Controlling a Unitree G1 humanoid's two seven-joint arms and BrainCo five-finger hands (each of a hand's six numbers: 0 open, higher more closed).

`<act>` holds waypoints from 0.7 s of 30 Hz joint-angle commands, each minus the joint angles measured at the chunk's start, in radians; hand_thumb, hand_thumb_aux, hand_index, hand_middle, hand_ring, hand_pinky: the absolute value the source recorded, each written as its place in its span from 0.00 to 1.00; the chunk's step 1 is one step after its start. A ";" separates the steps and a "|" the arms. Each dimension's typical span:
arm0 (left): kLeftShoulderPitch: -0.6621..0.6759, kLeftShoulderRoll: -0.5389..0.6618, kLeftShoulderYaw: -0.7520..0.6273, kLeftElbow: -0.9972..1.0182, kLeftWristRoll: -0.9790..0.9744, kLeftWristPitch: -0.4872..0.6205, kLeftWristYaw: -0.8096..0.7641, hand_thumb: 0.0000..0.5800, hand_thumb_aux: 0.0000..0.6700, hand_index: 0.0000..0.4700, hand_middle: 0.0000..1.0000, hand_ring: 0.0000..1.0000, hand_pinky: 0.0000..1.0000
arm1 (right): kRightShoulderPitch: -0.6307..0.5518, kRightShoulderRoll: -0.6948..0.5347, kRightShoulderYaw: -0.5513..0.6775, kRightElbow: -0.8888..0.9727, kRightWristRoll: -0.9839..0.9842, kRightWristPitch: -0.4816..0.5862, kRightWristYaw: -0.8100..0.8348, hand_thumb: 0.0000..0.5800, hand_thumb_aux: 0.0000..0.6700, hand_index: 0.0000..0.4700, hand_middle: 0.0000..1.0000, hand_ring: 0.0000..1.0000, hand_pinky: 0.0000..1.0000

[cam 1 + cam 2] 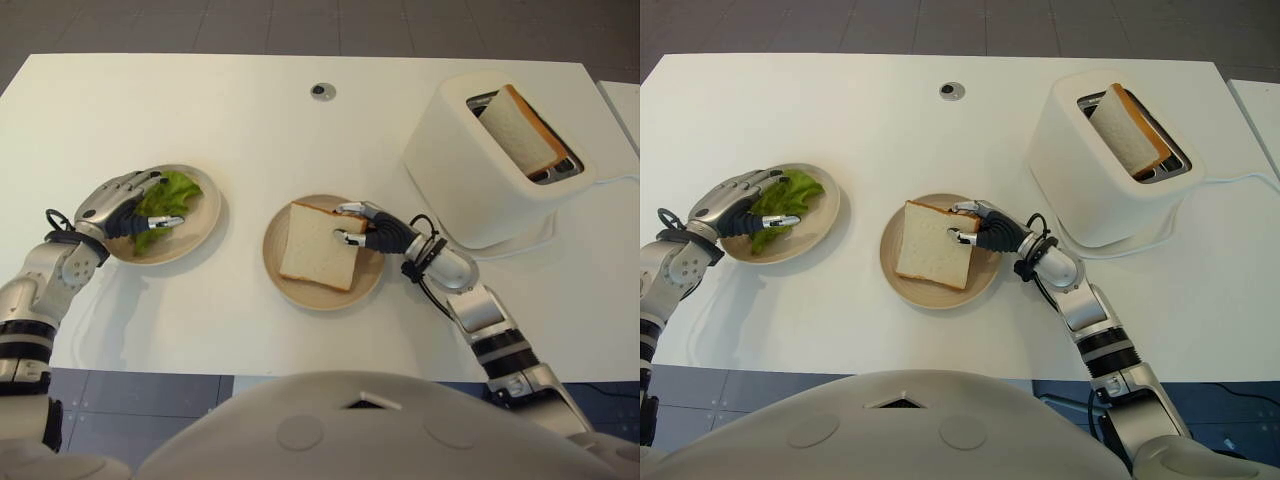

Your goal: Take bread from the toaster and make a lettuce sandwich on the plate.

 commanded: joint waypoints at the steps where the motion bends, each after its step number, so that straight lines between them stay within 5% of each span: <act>1: -0.001 0.014 -0.057 0.000 0.002 -0.012 -0.022 0.99 0.89 0.89 0.00 0.00 0.00 | 0.004 0.000 -0.022 0.004 -0.002 0.017 -0.006 0.00 0.00 0.00 1.00 1.00 1.00; 2: 0.000 0.013 -0.065 -0.005 -0.008 -0.027 -0.023 1.00 1.00 1.00 0.00 0.00 0.00 | 0.003 0.003 -0.029 0.002 0.000 0.016 -0.011 0.00 0.00 0.00 0.92 0.92 0.92; 3: 0.000 0.013 -0.070 -0.011 -0.018 -0.040 -0.021 1.00 1.00 1.00 0.00 0.00 0.00 | 0.001 0.006 -0.037 0.000 0.001 0.015 -0.019 0.00 0.00 0.00 0.84 0.84 0.84; 5: 0.000 0.021 -0.068 -0.008 -0.056 -0.087 -0.011 1.00 1.00 1.00 0.00 0.00 0.00 | -0.006 0.011 -0.052 -0.001 0.009 0.016 -0.025 0.00 0.00 0.00 0.38 0.38 0.38; 6: 0.000 0.024 -0.064 -0.013 -0.080 -0.113 -0.008 1.00 1.00 1.00 0.00 0.00 0.00 | -0.007 0.012 -0.057 -0.003 0.011 0.015 -0.026 0.00 0.00 0.00 0.00 0.00 0.00; 21: -0.036 -0.085 0.045 -0.195 -0.342 -0.304 0.070 1.00 1.00 1.00 0.00 0.00 0.00 | -0.025 0.039 -0.148 -0.062 0.085 -0.025 -0.041 0.00 0.00 0.00 0.00 0.00 0.00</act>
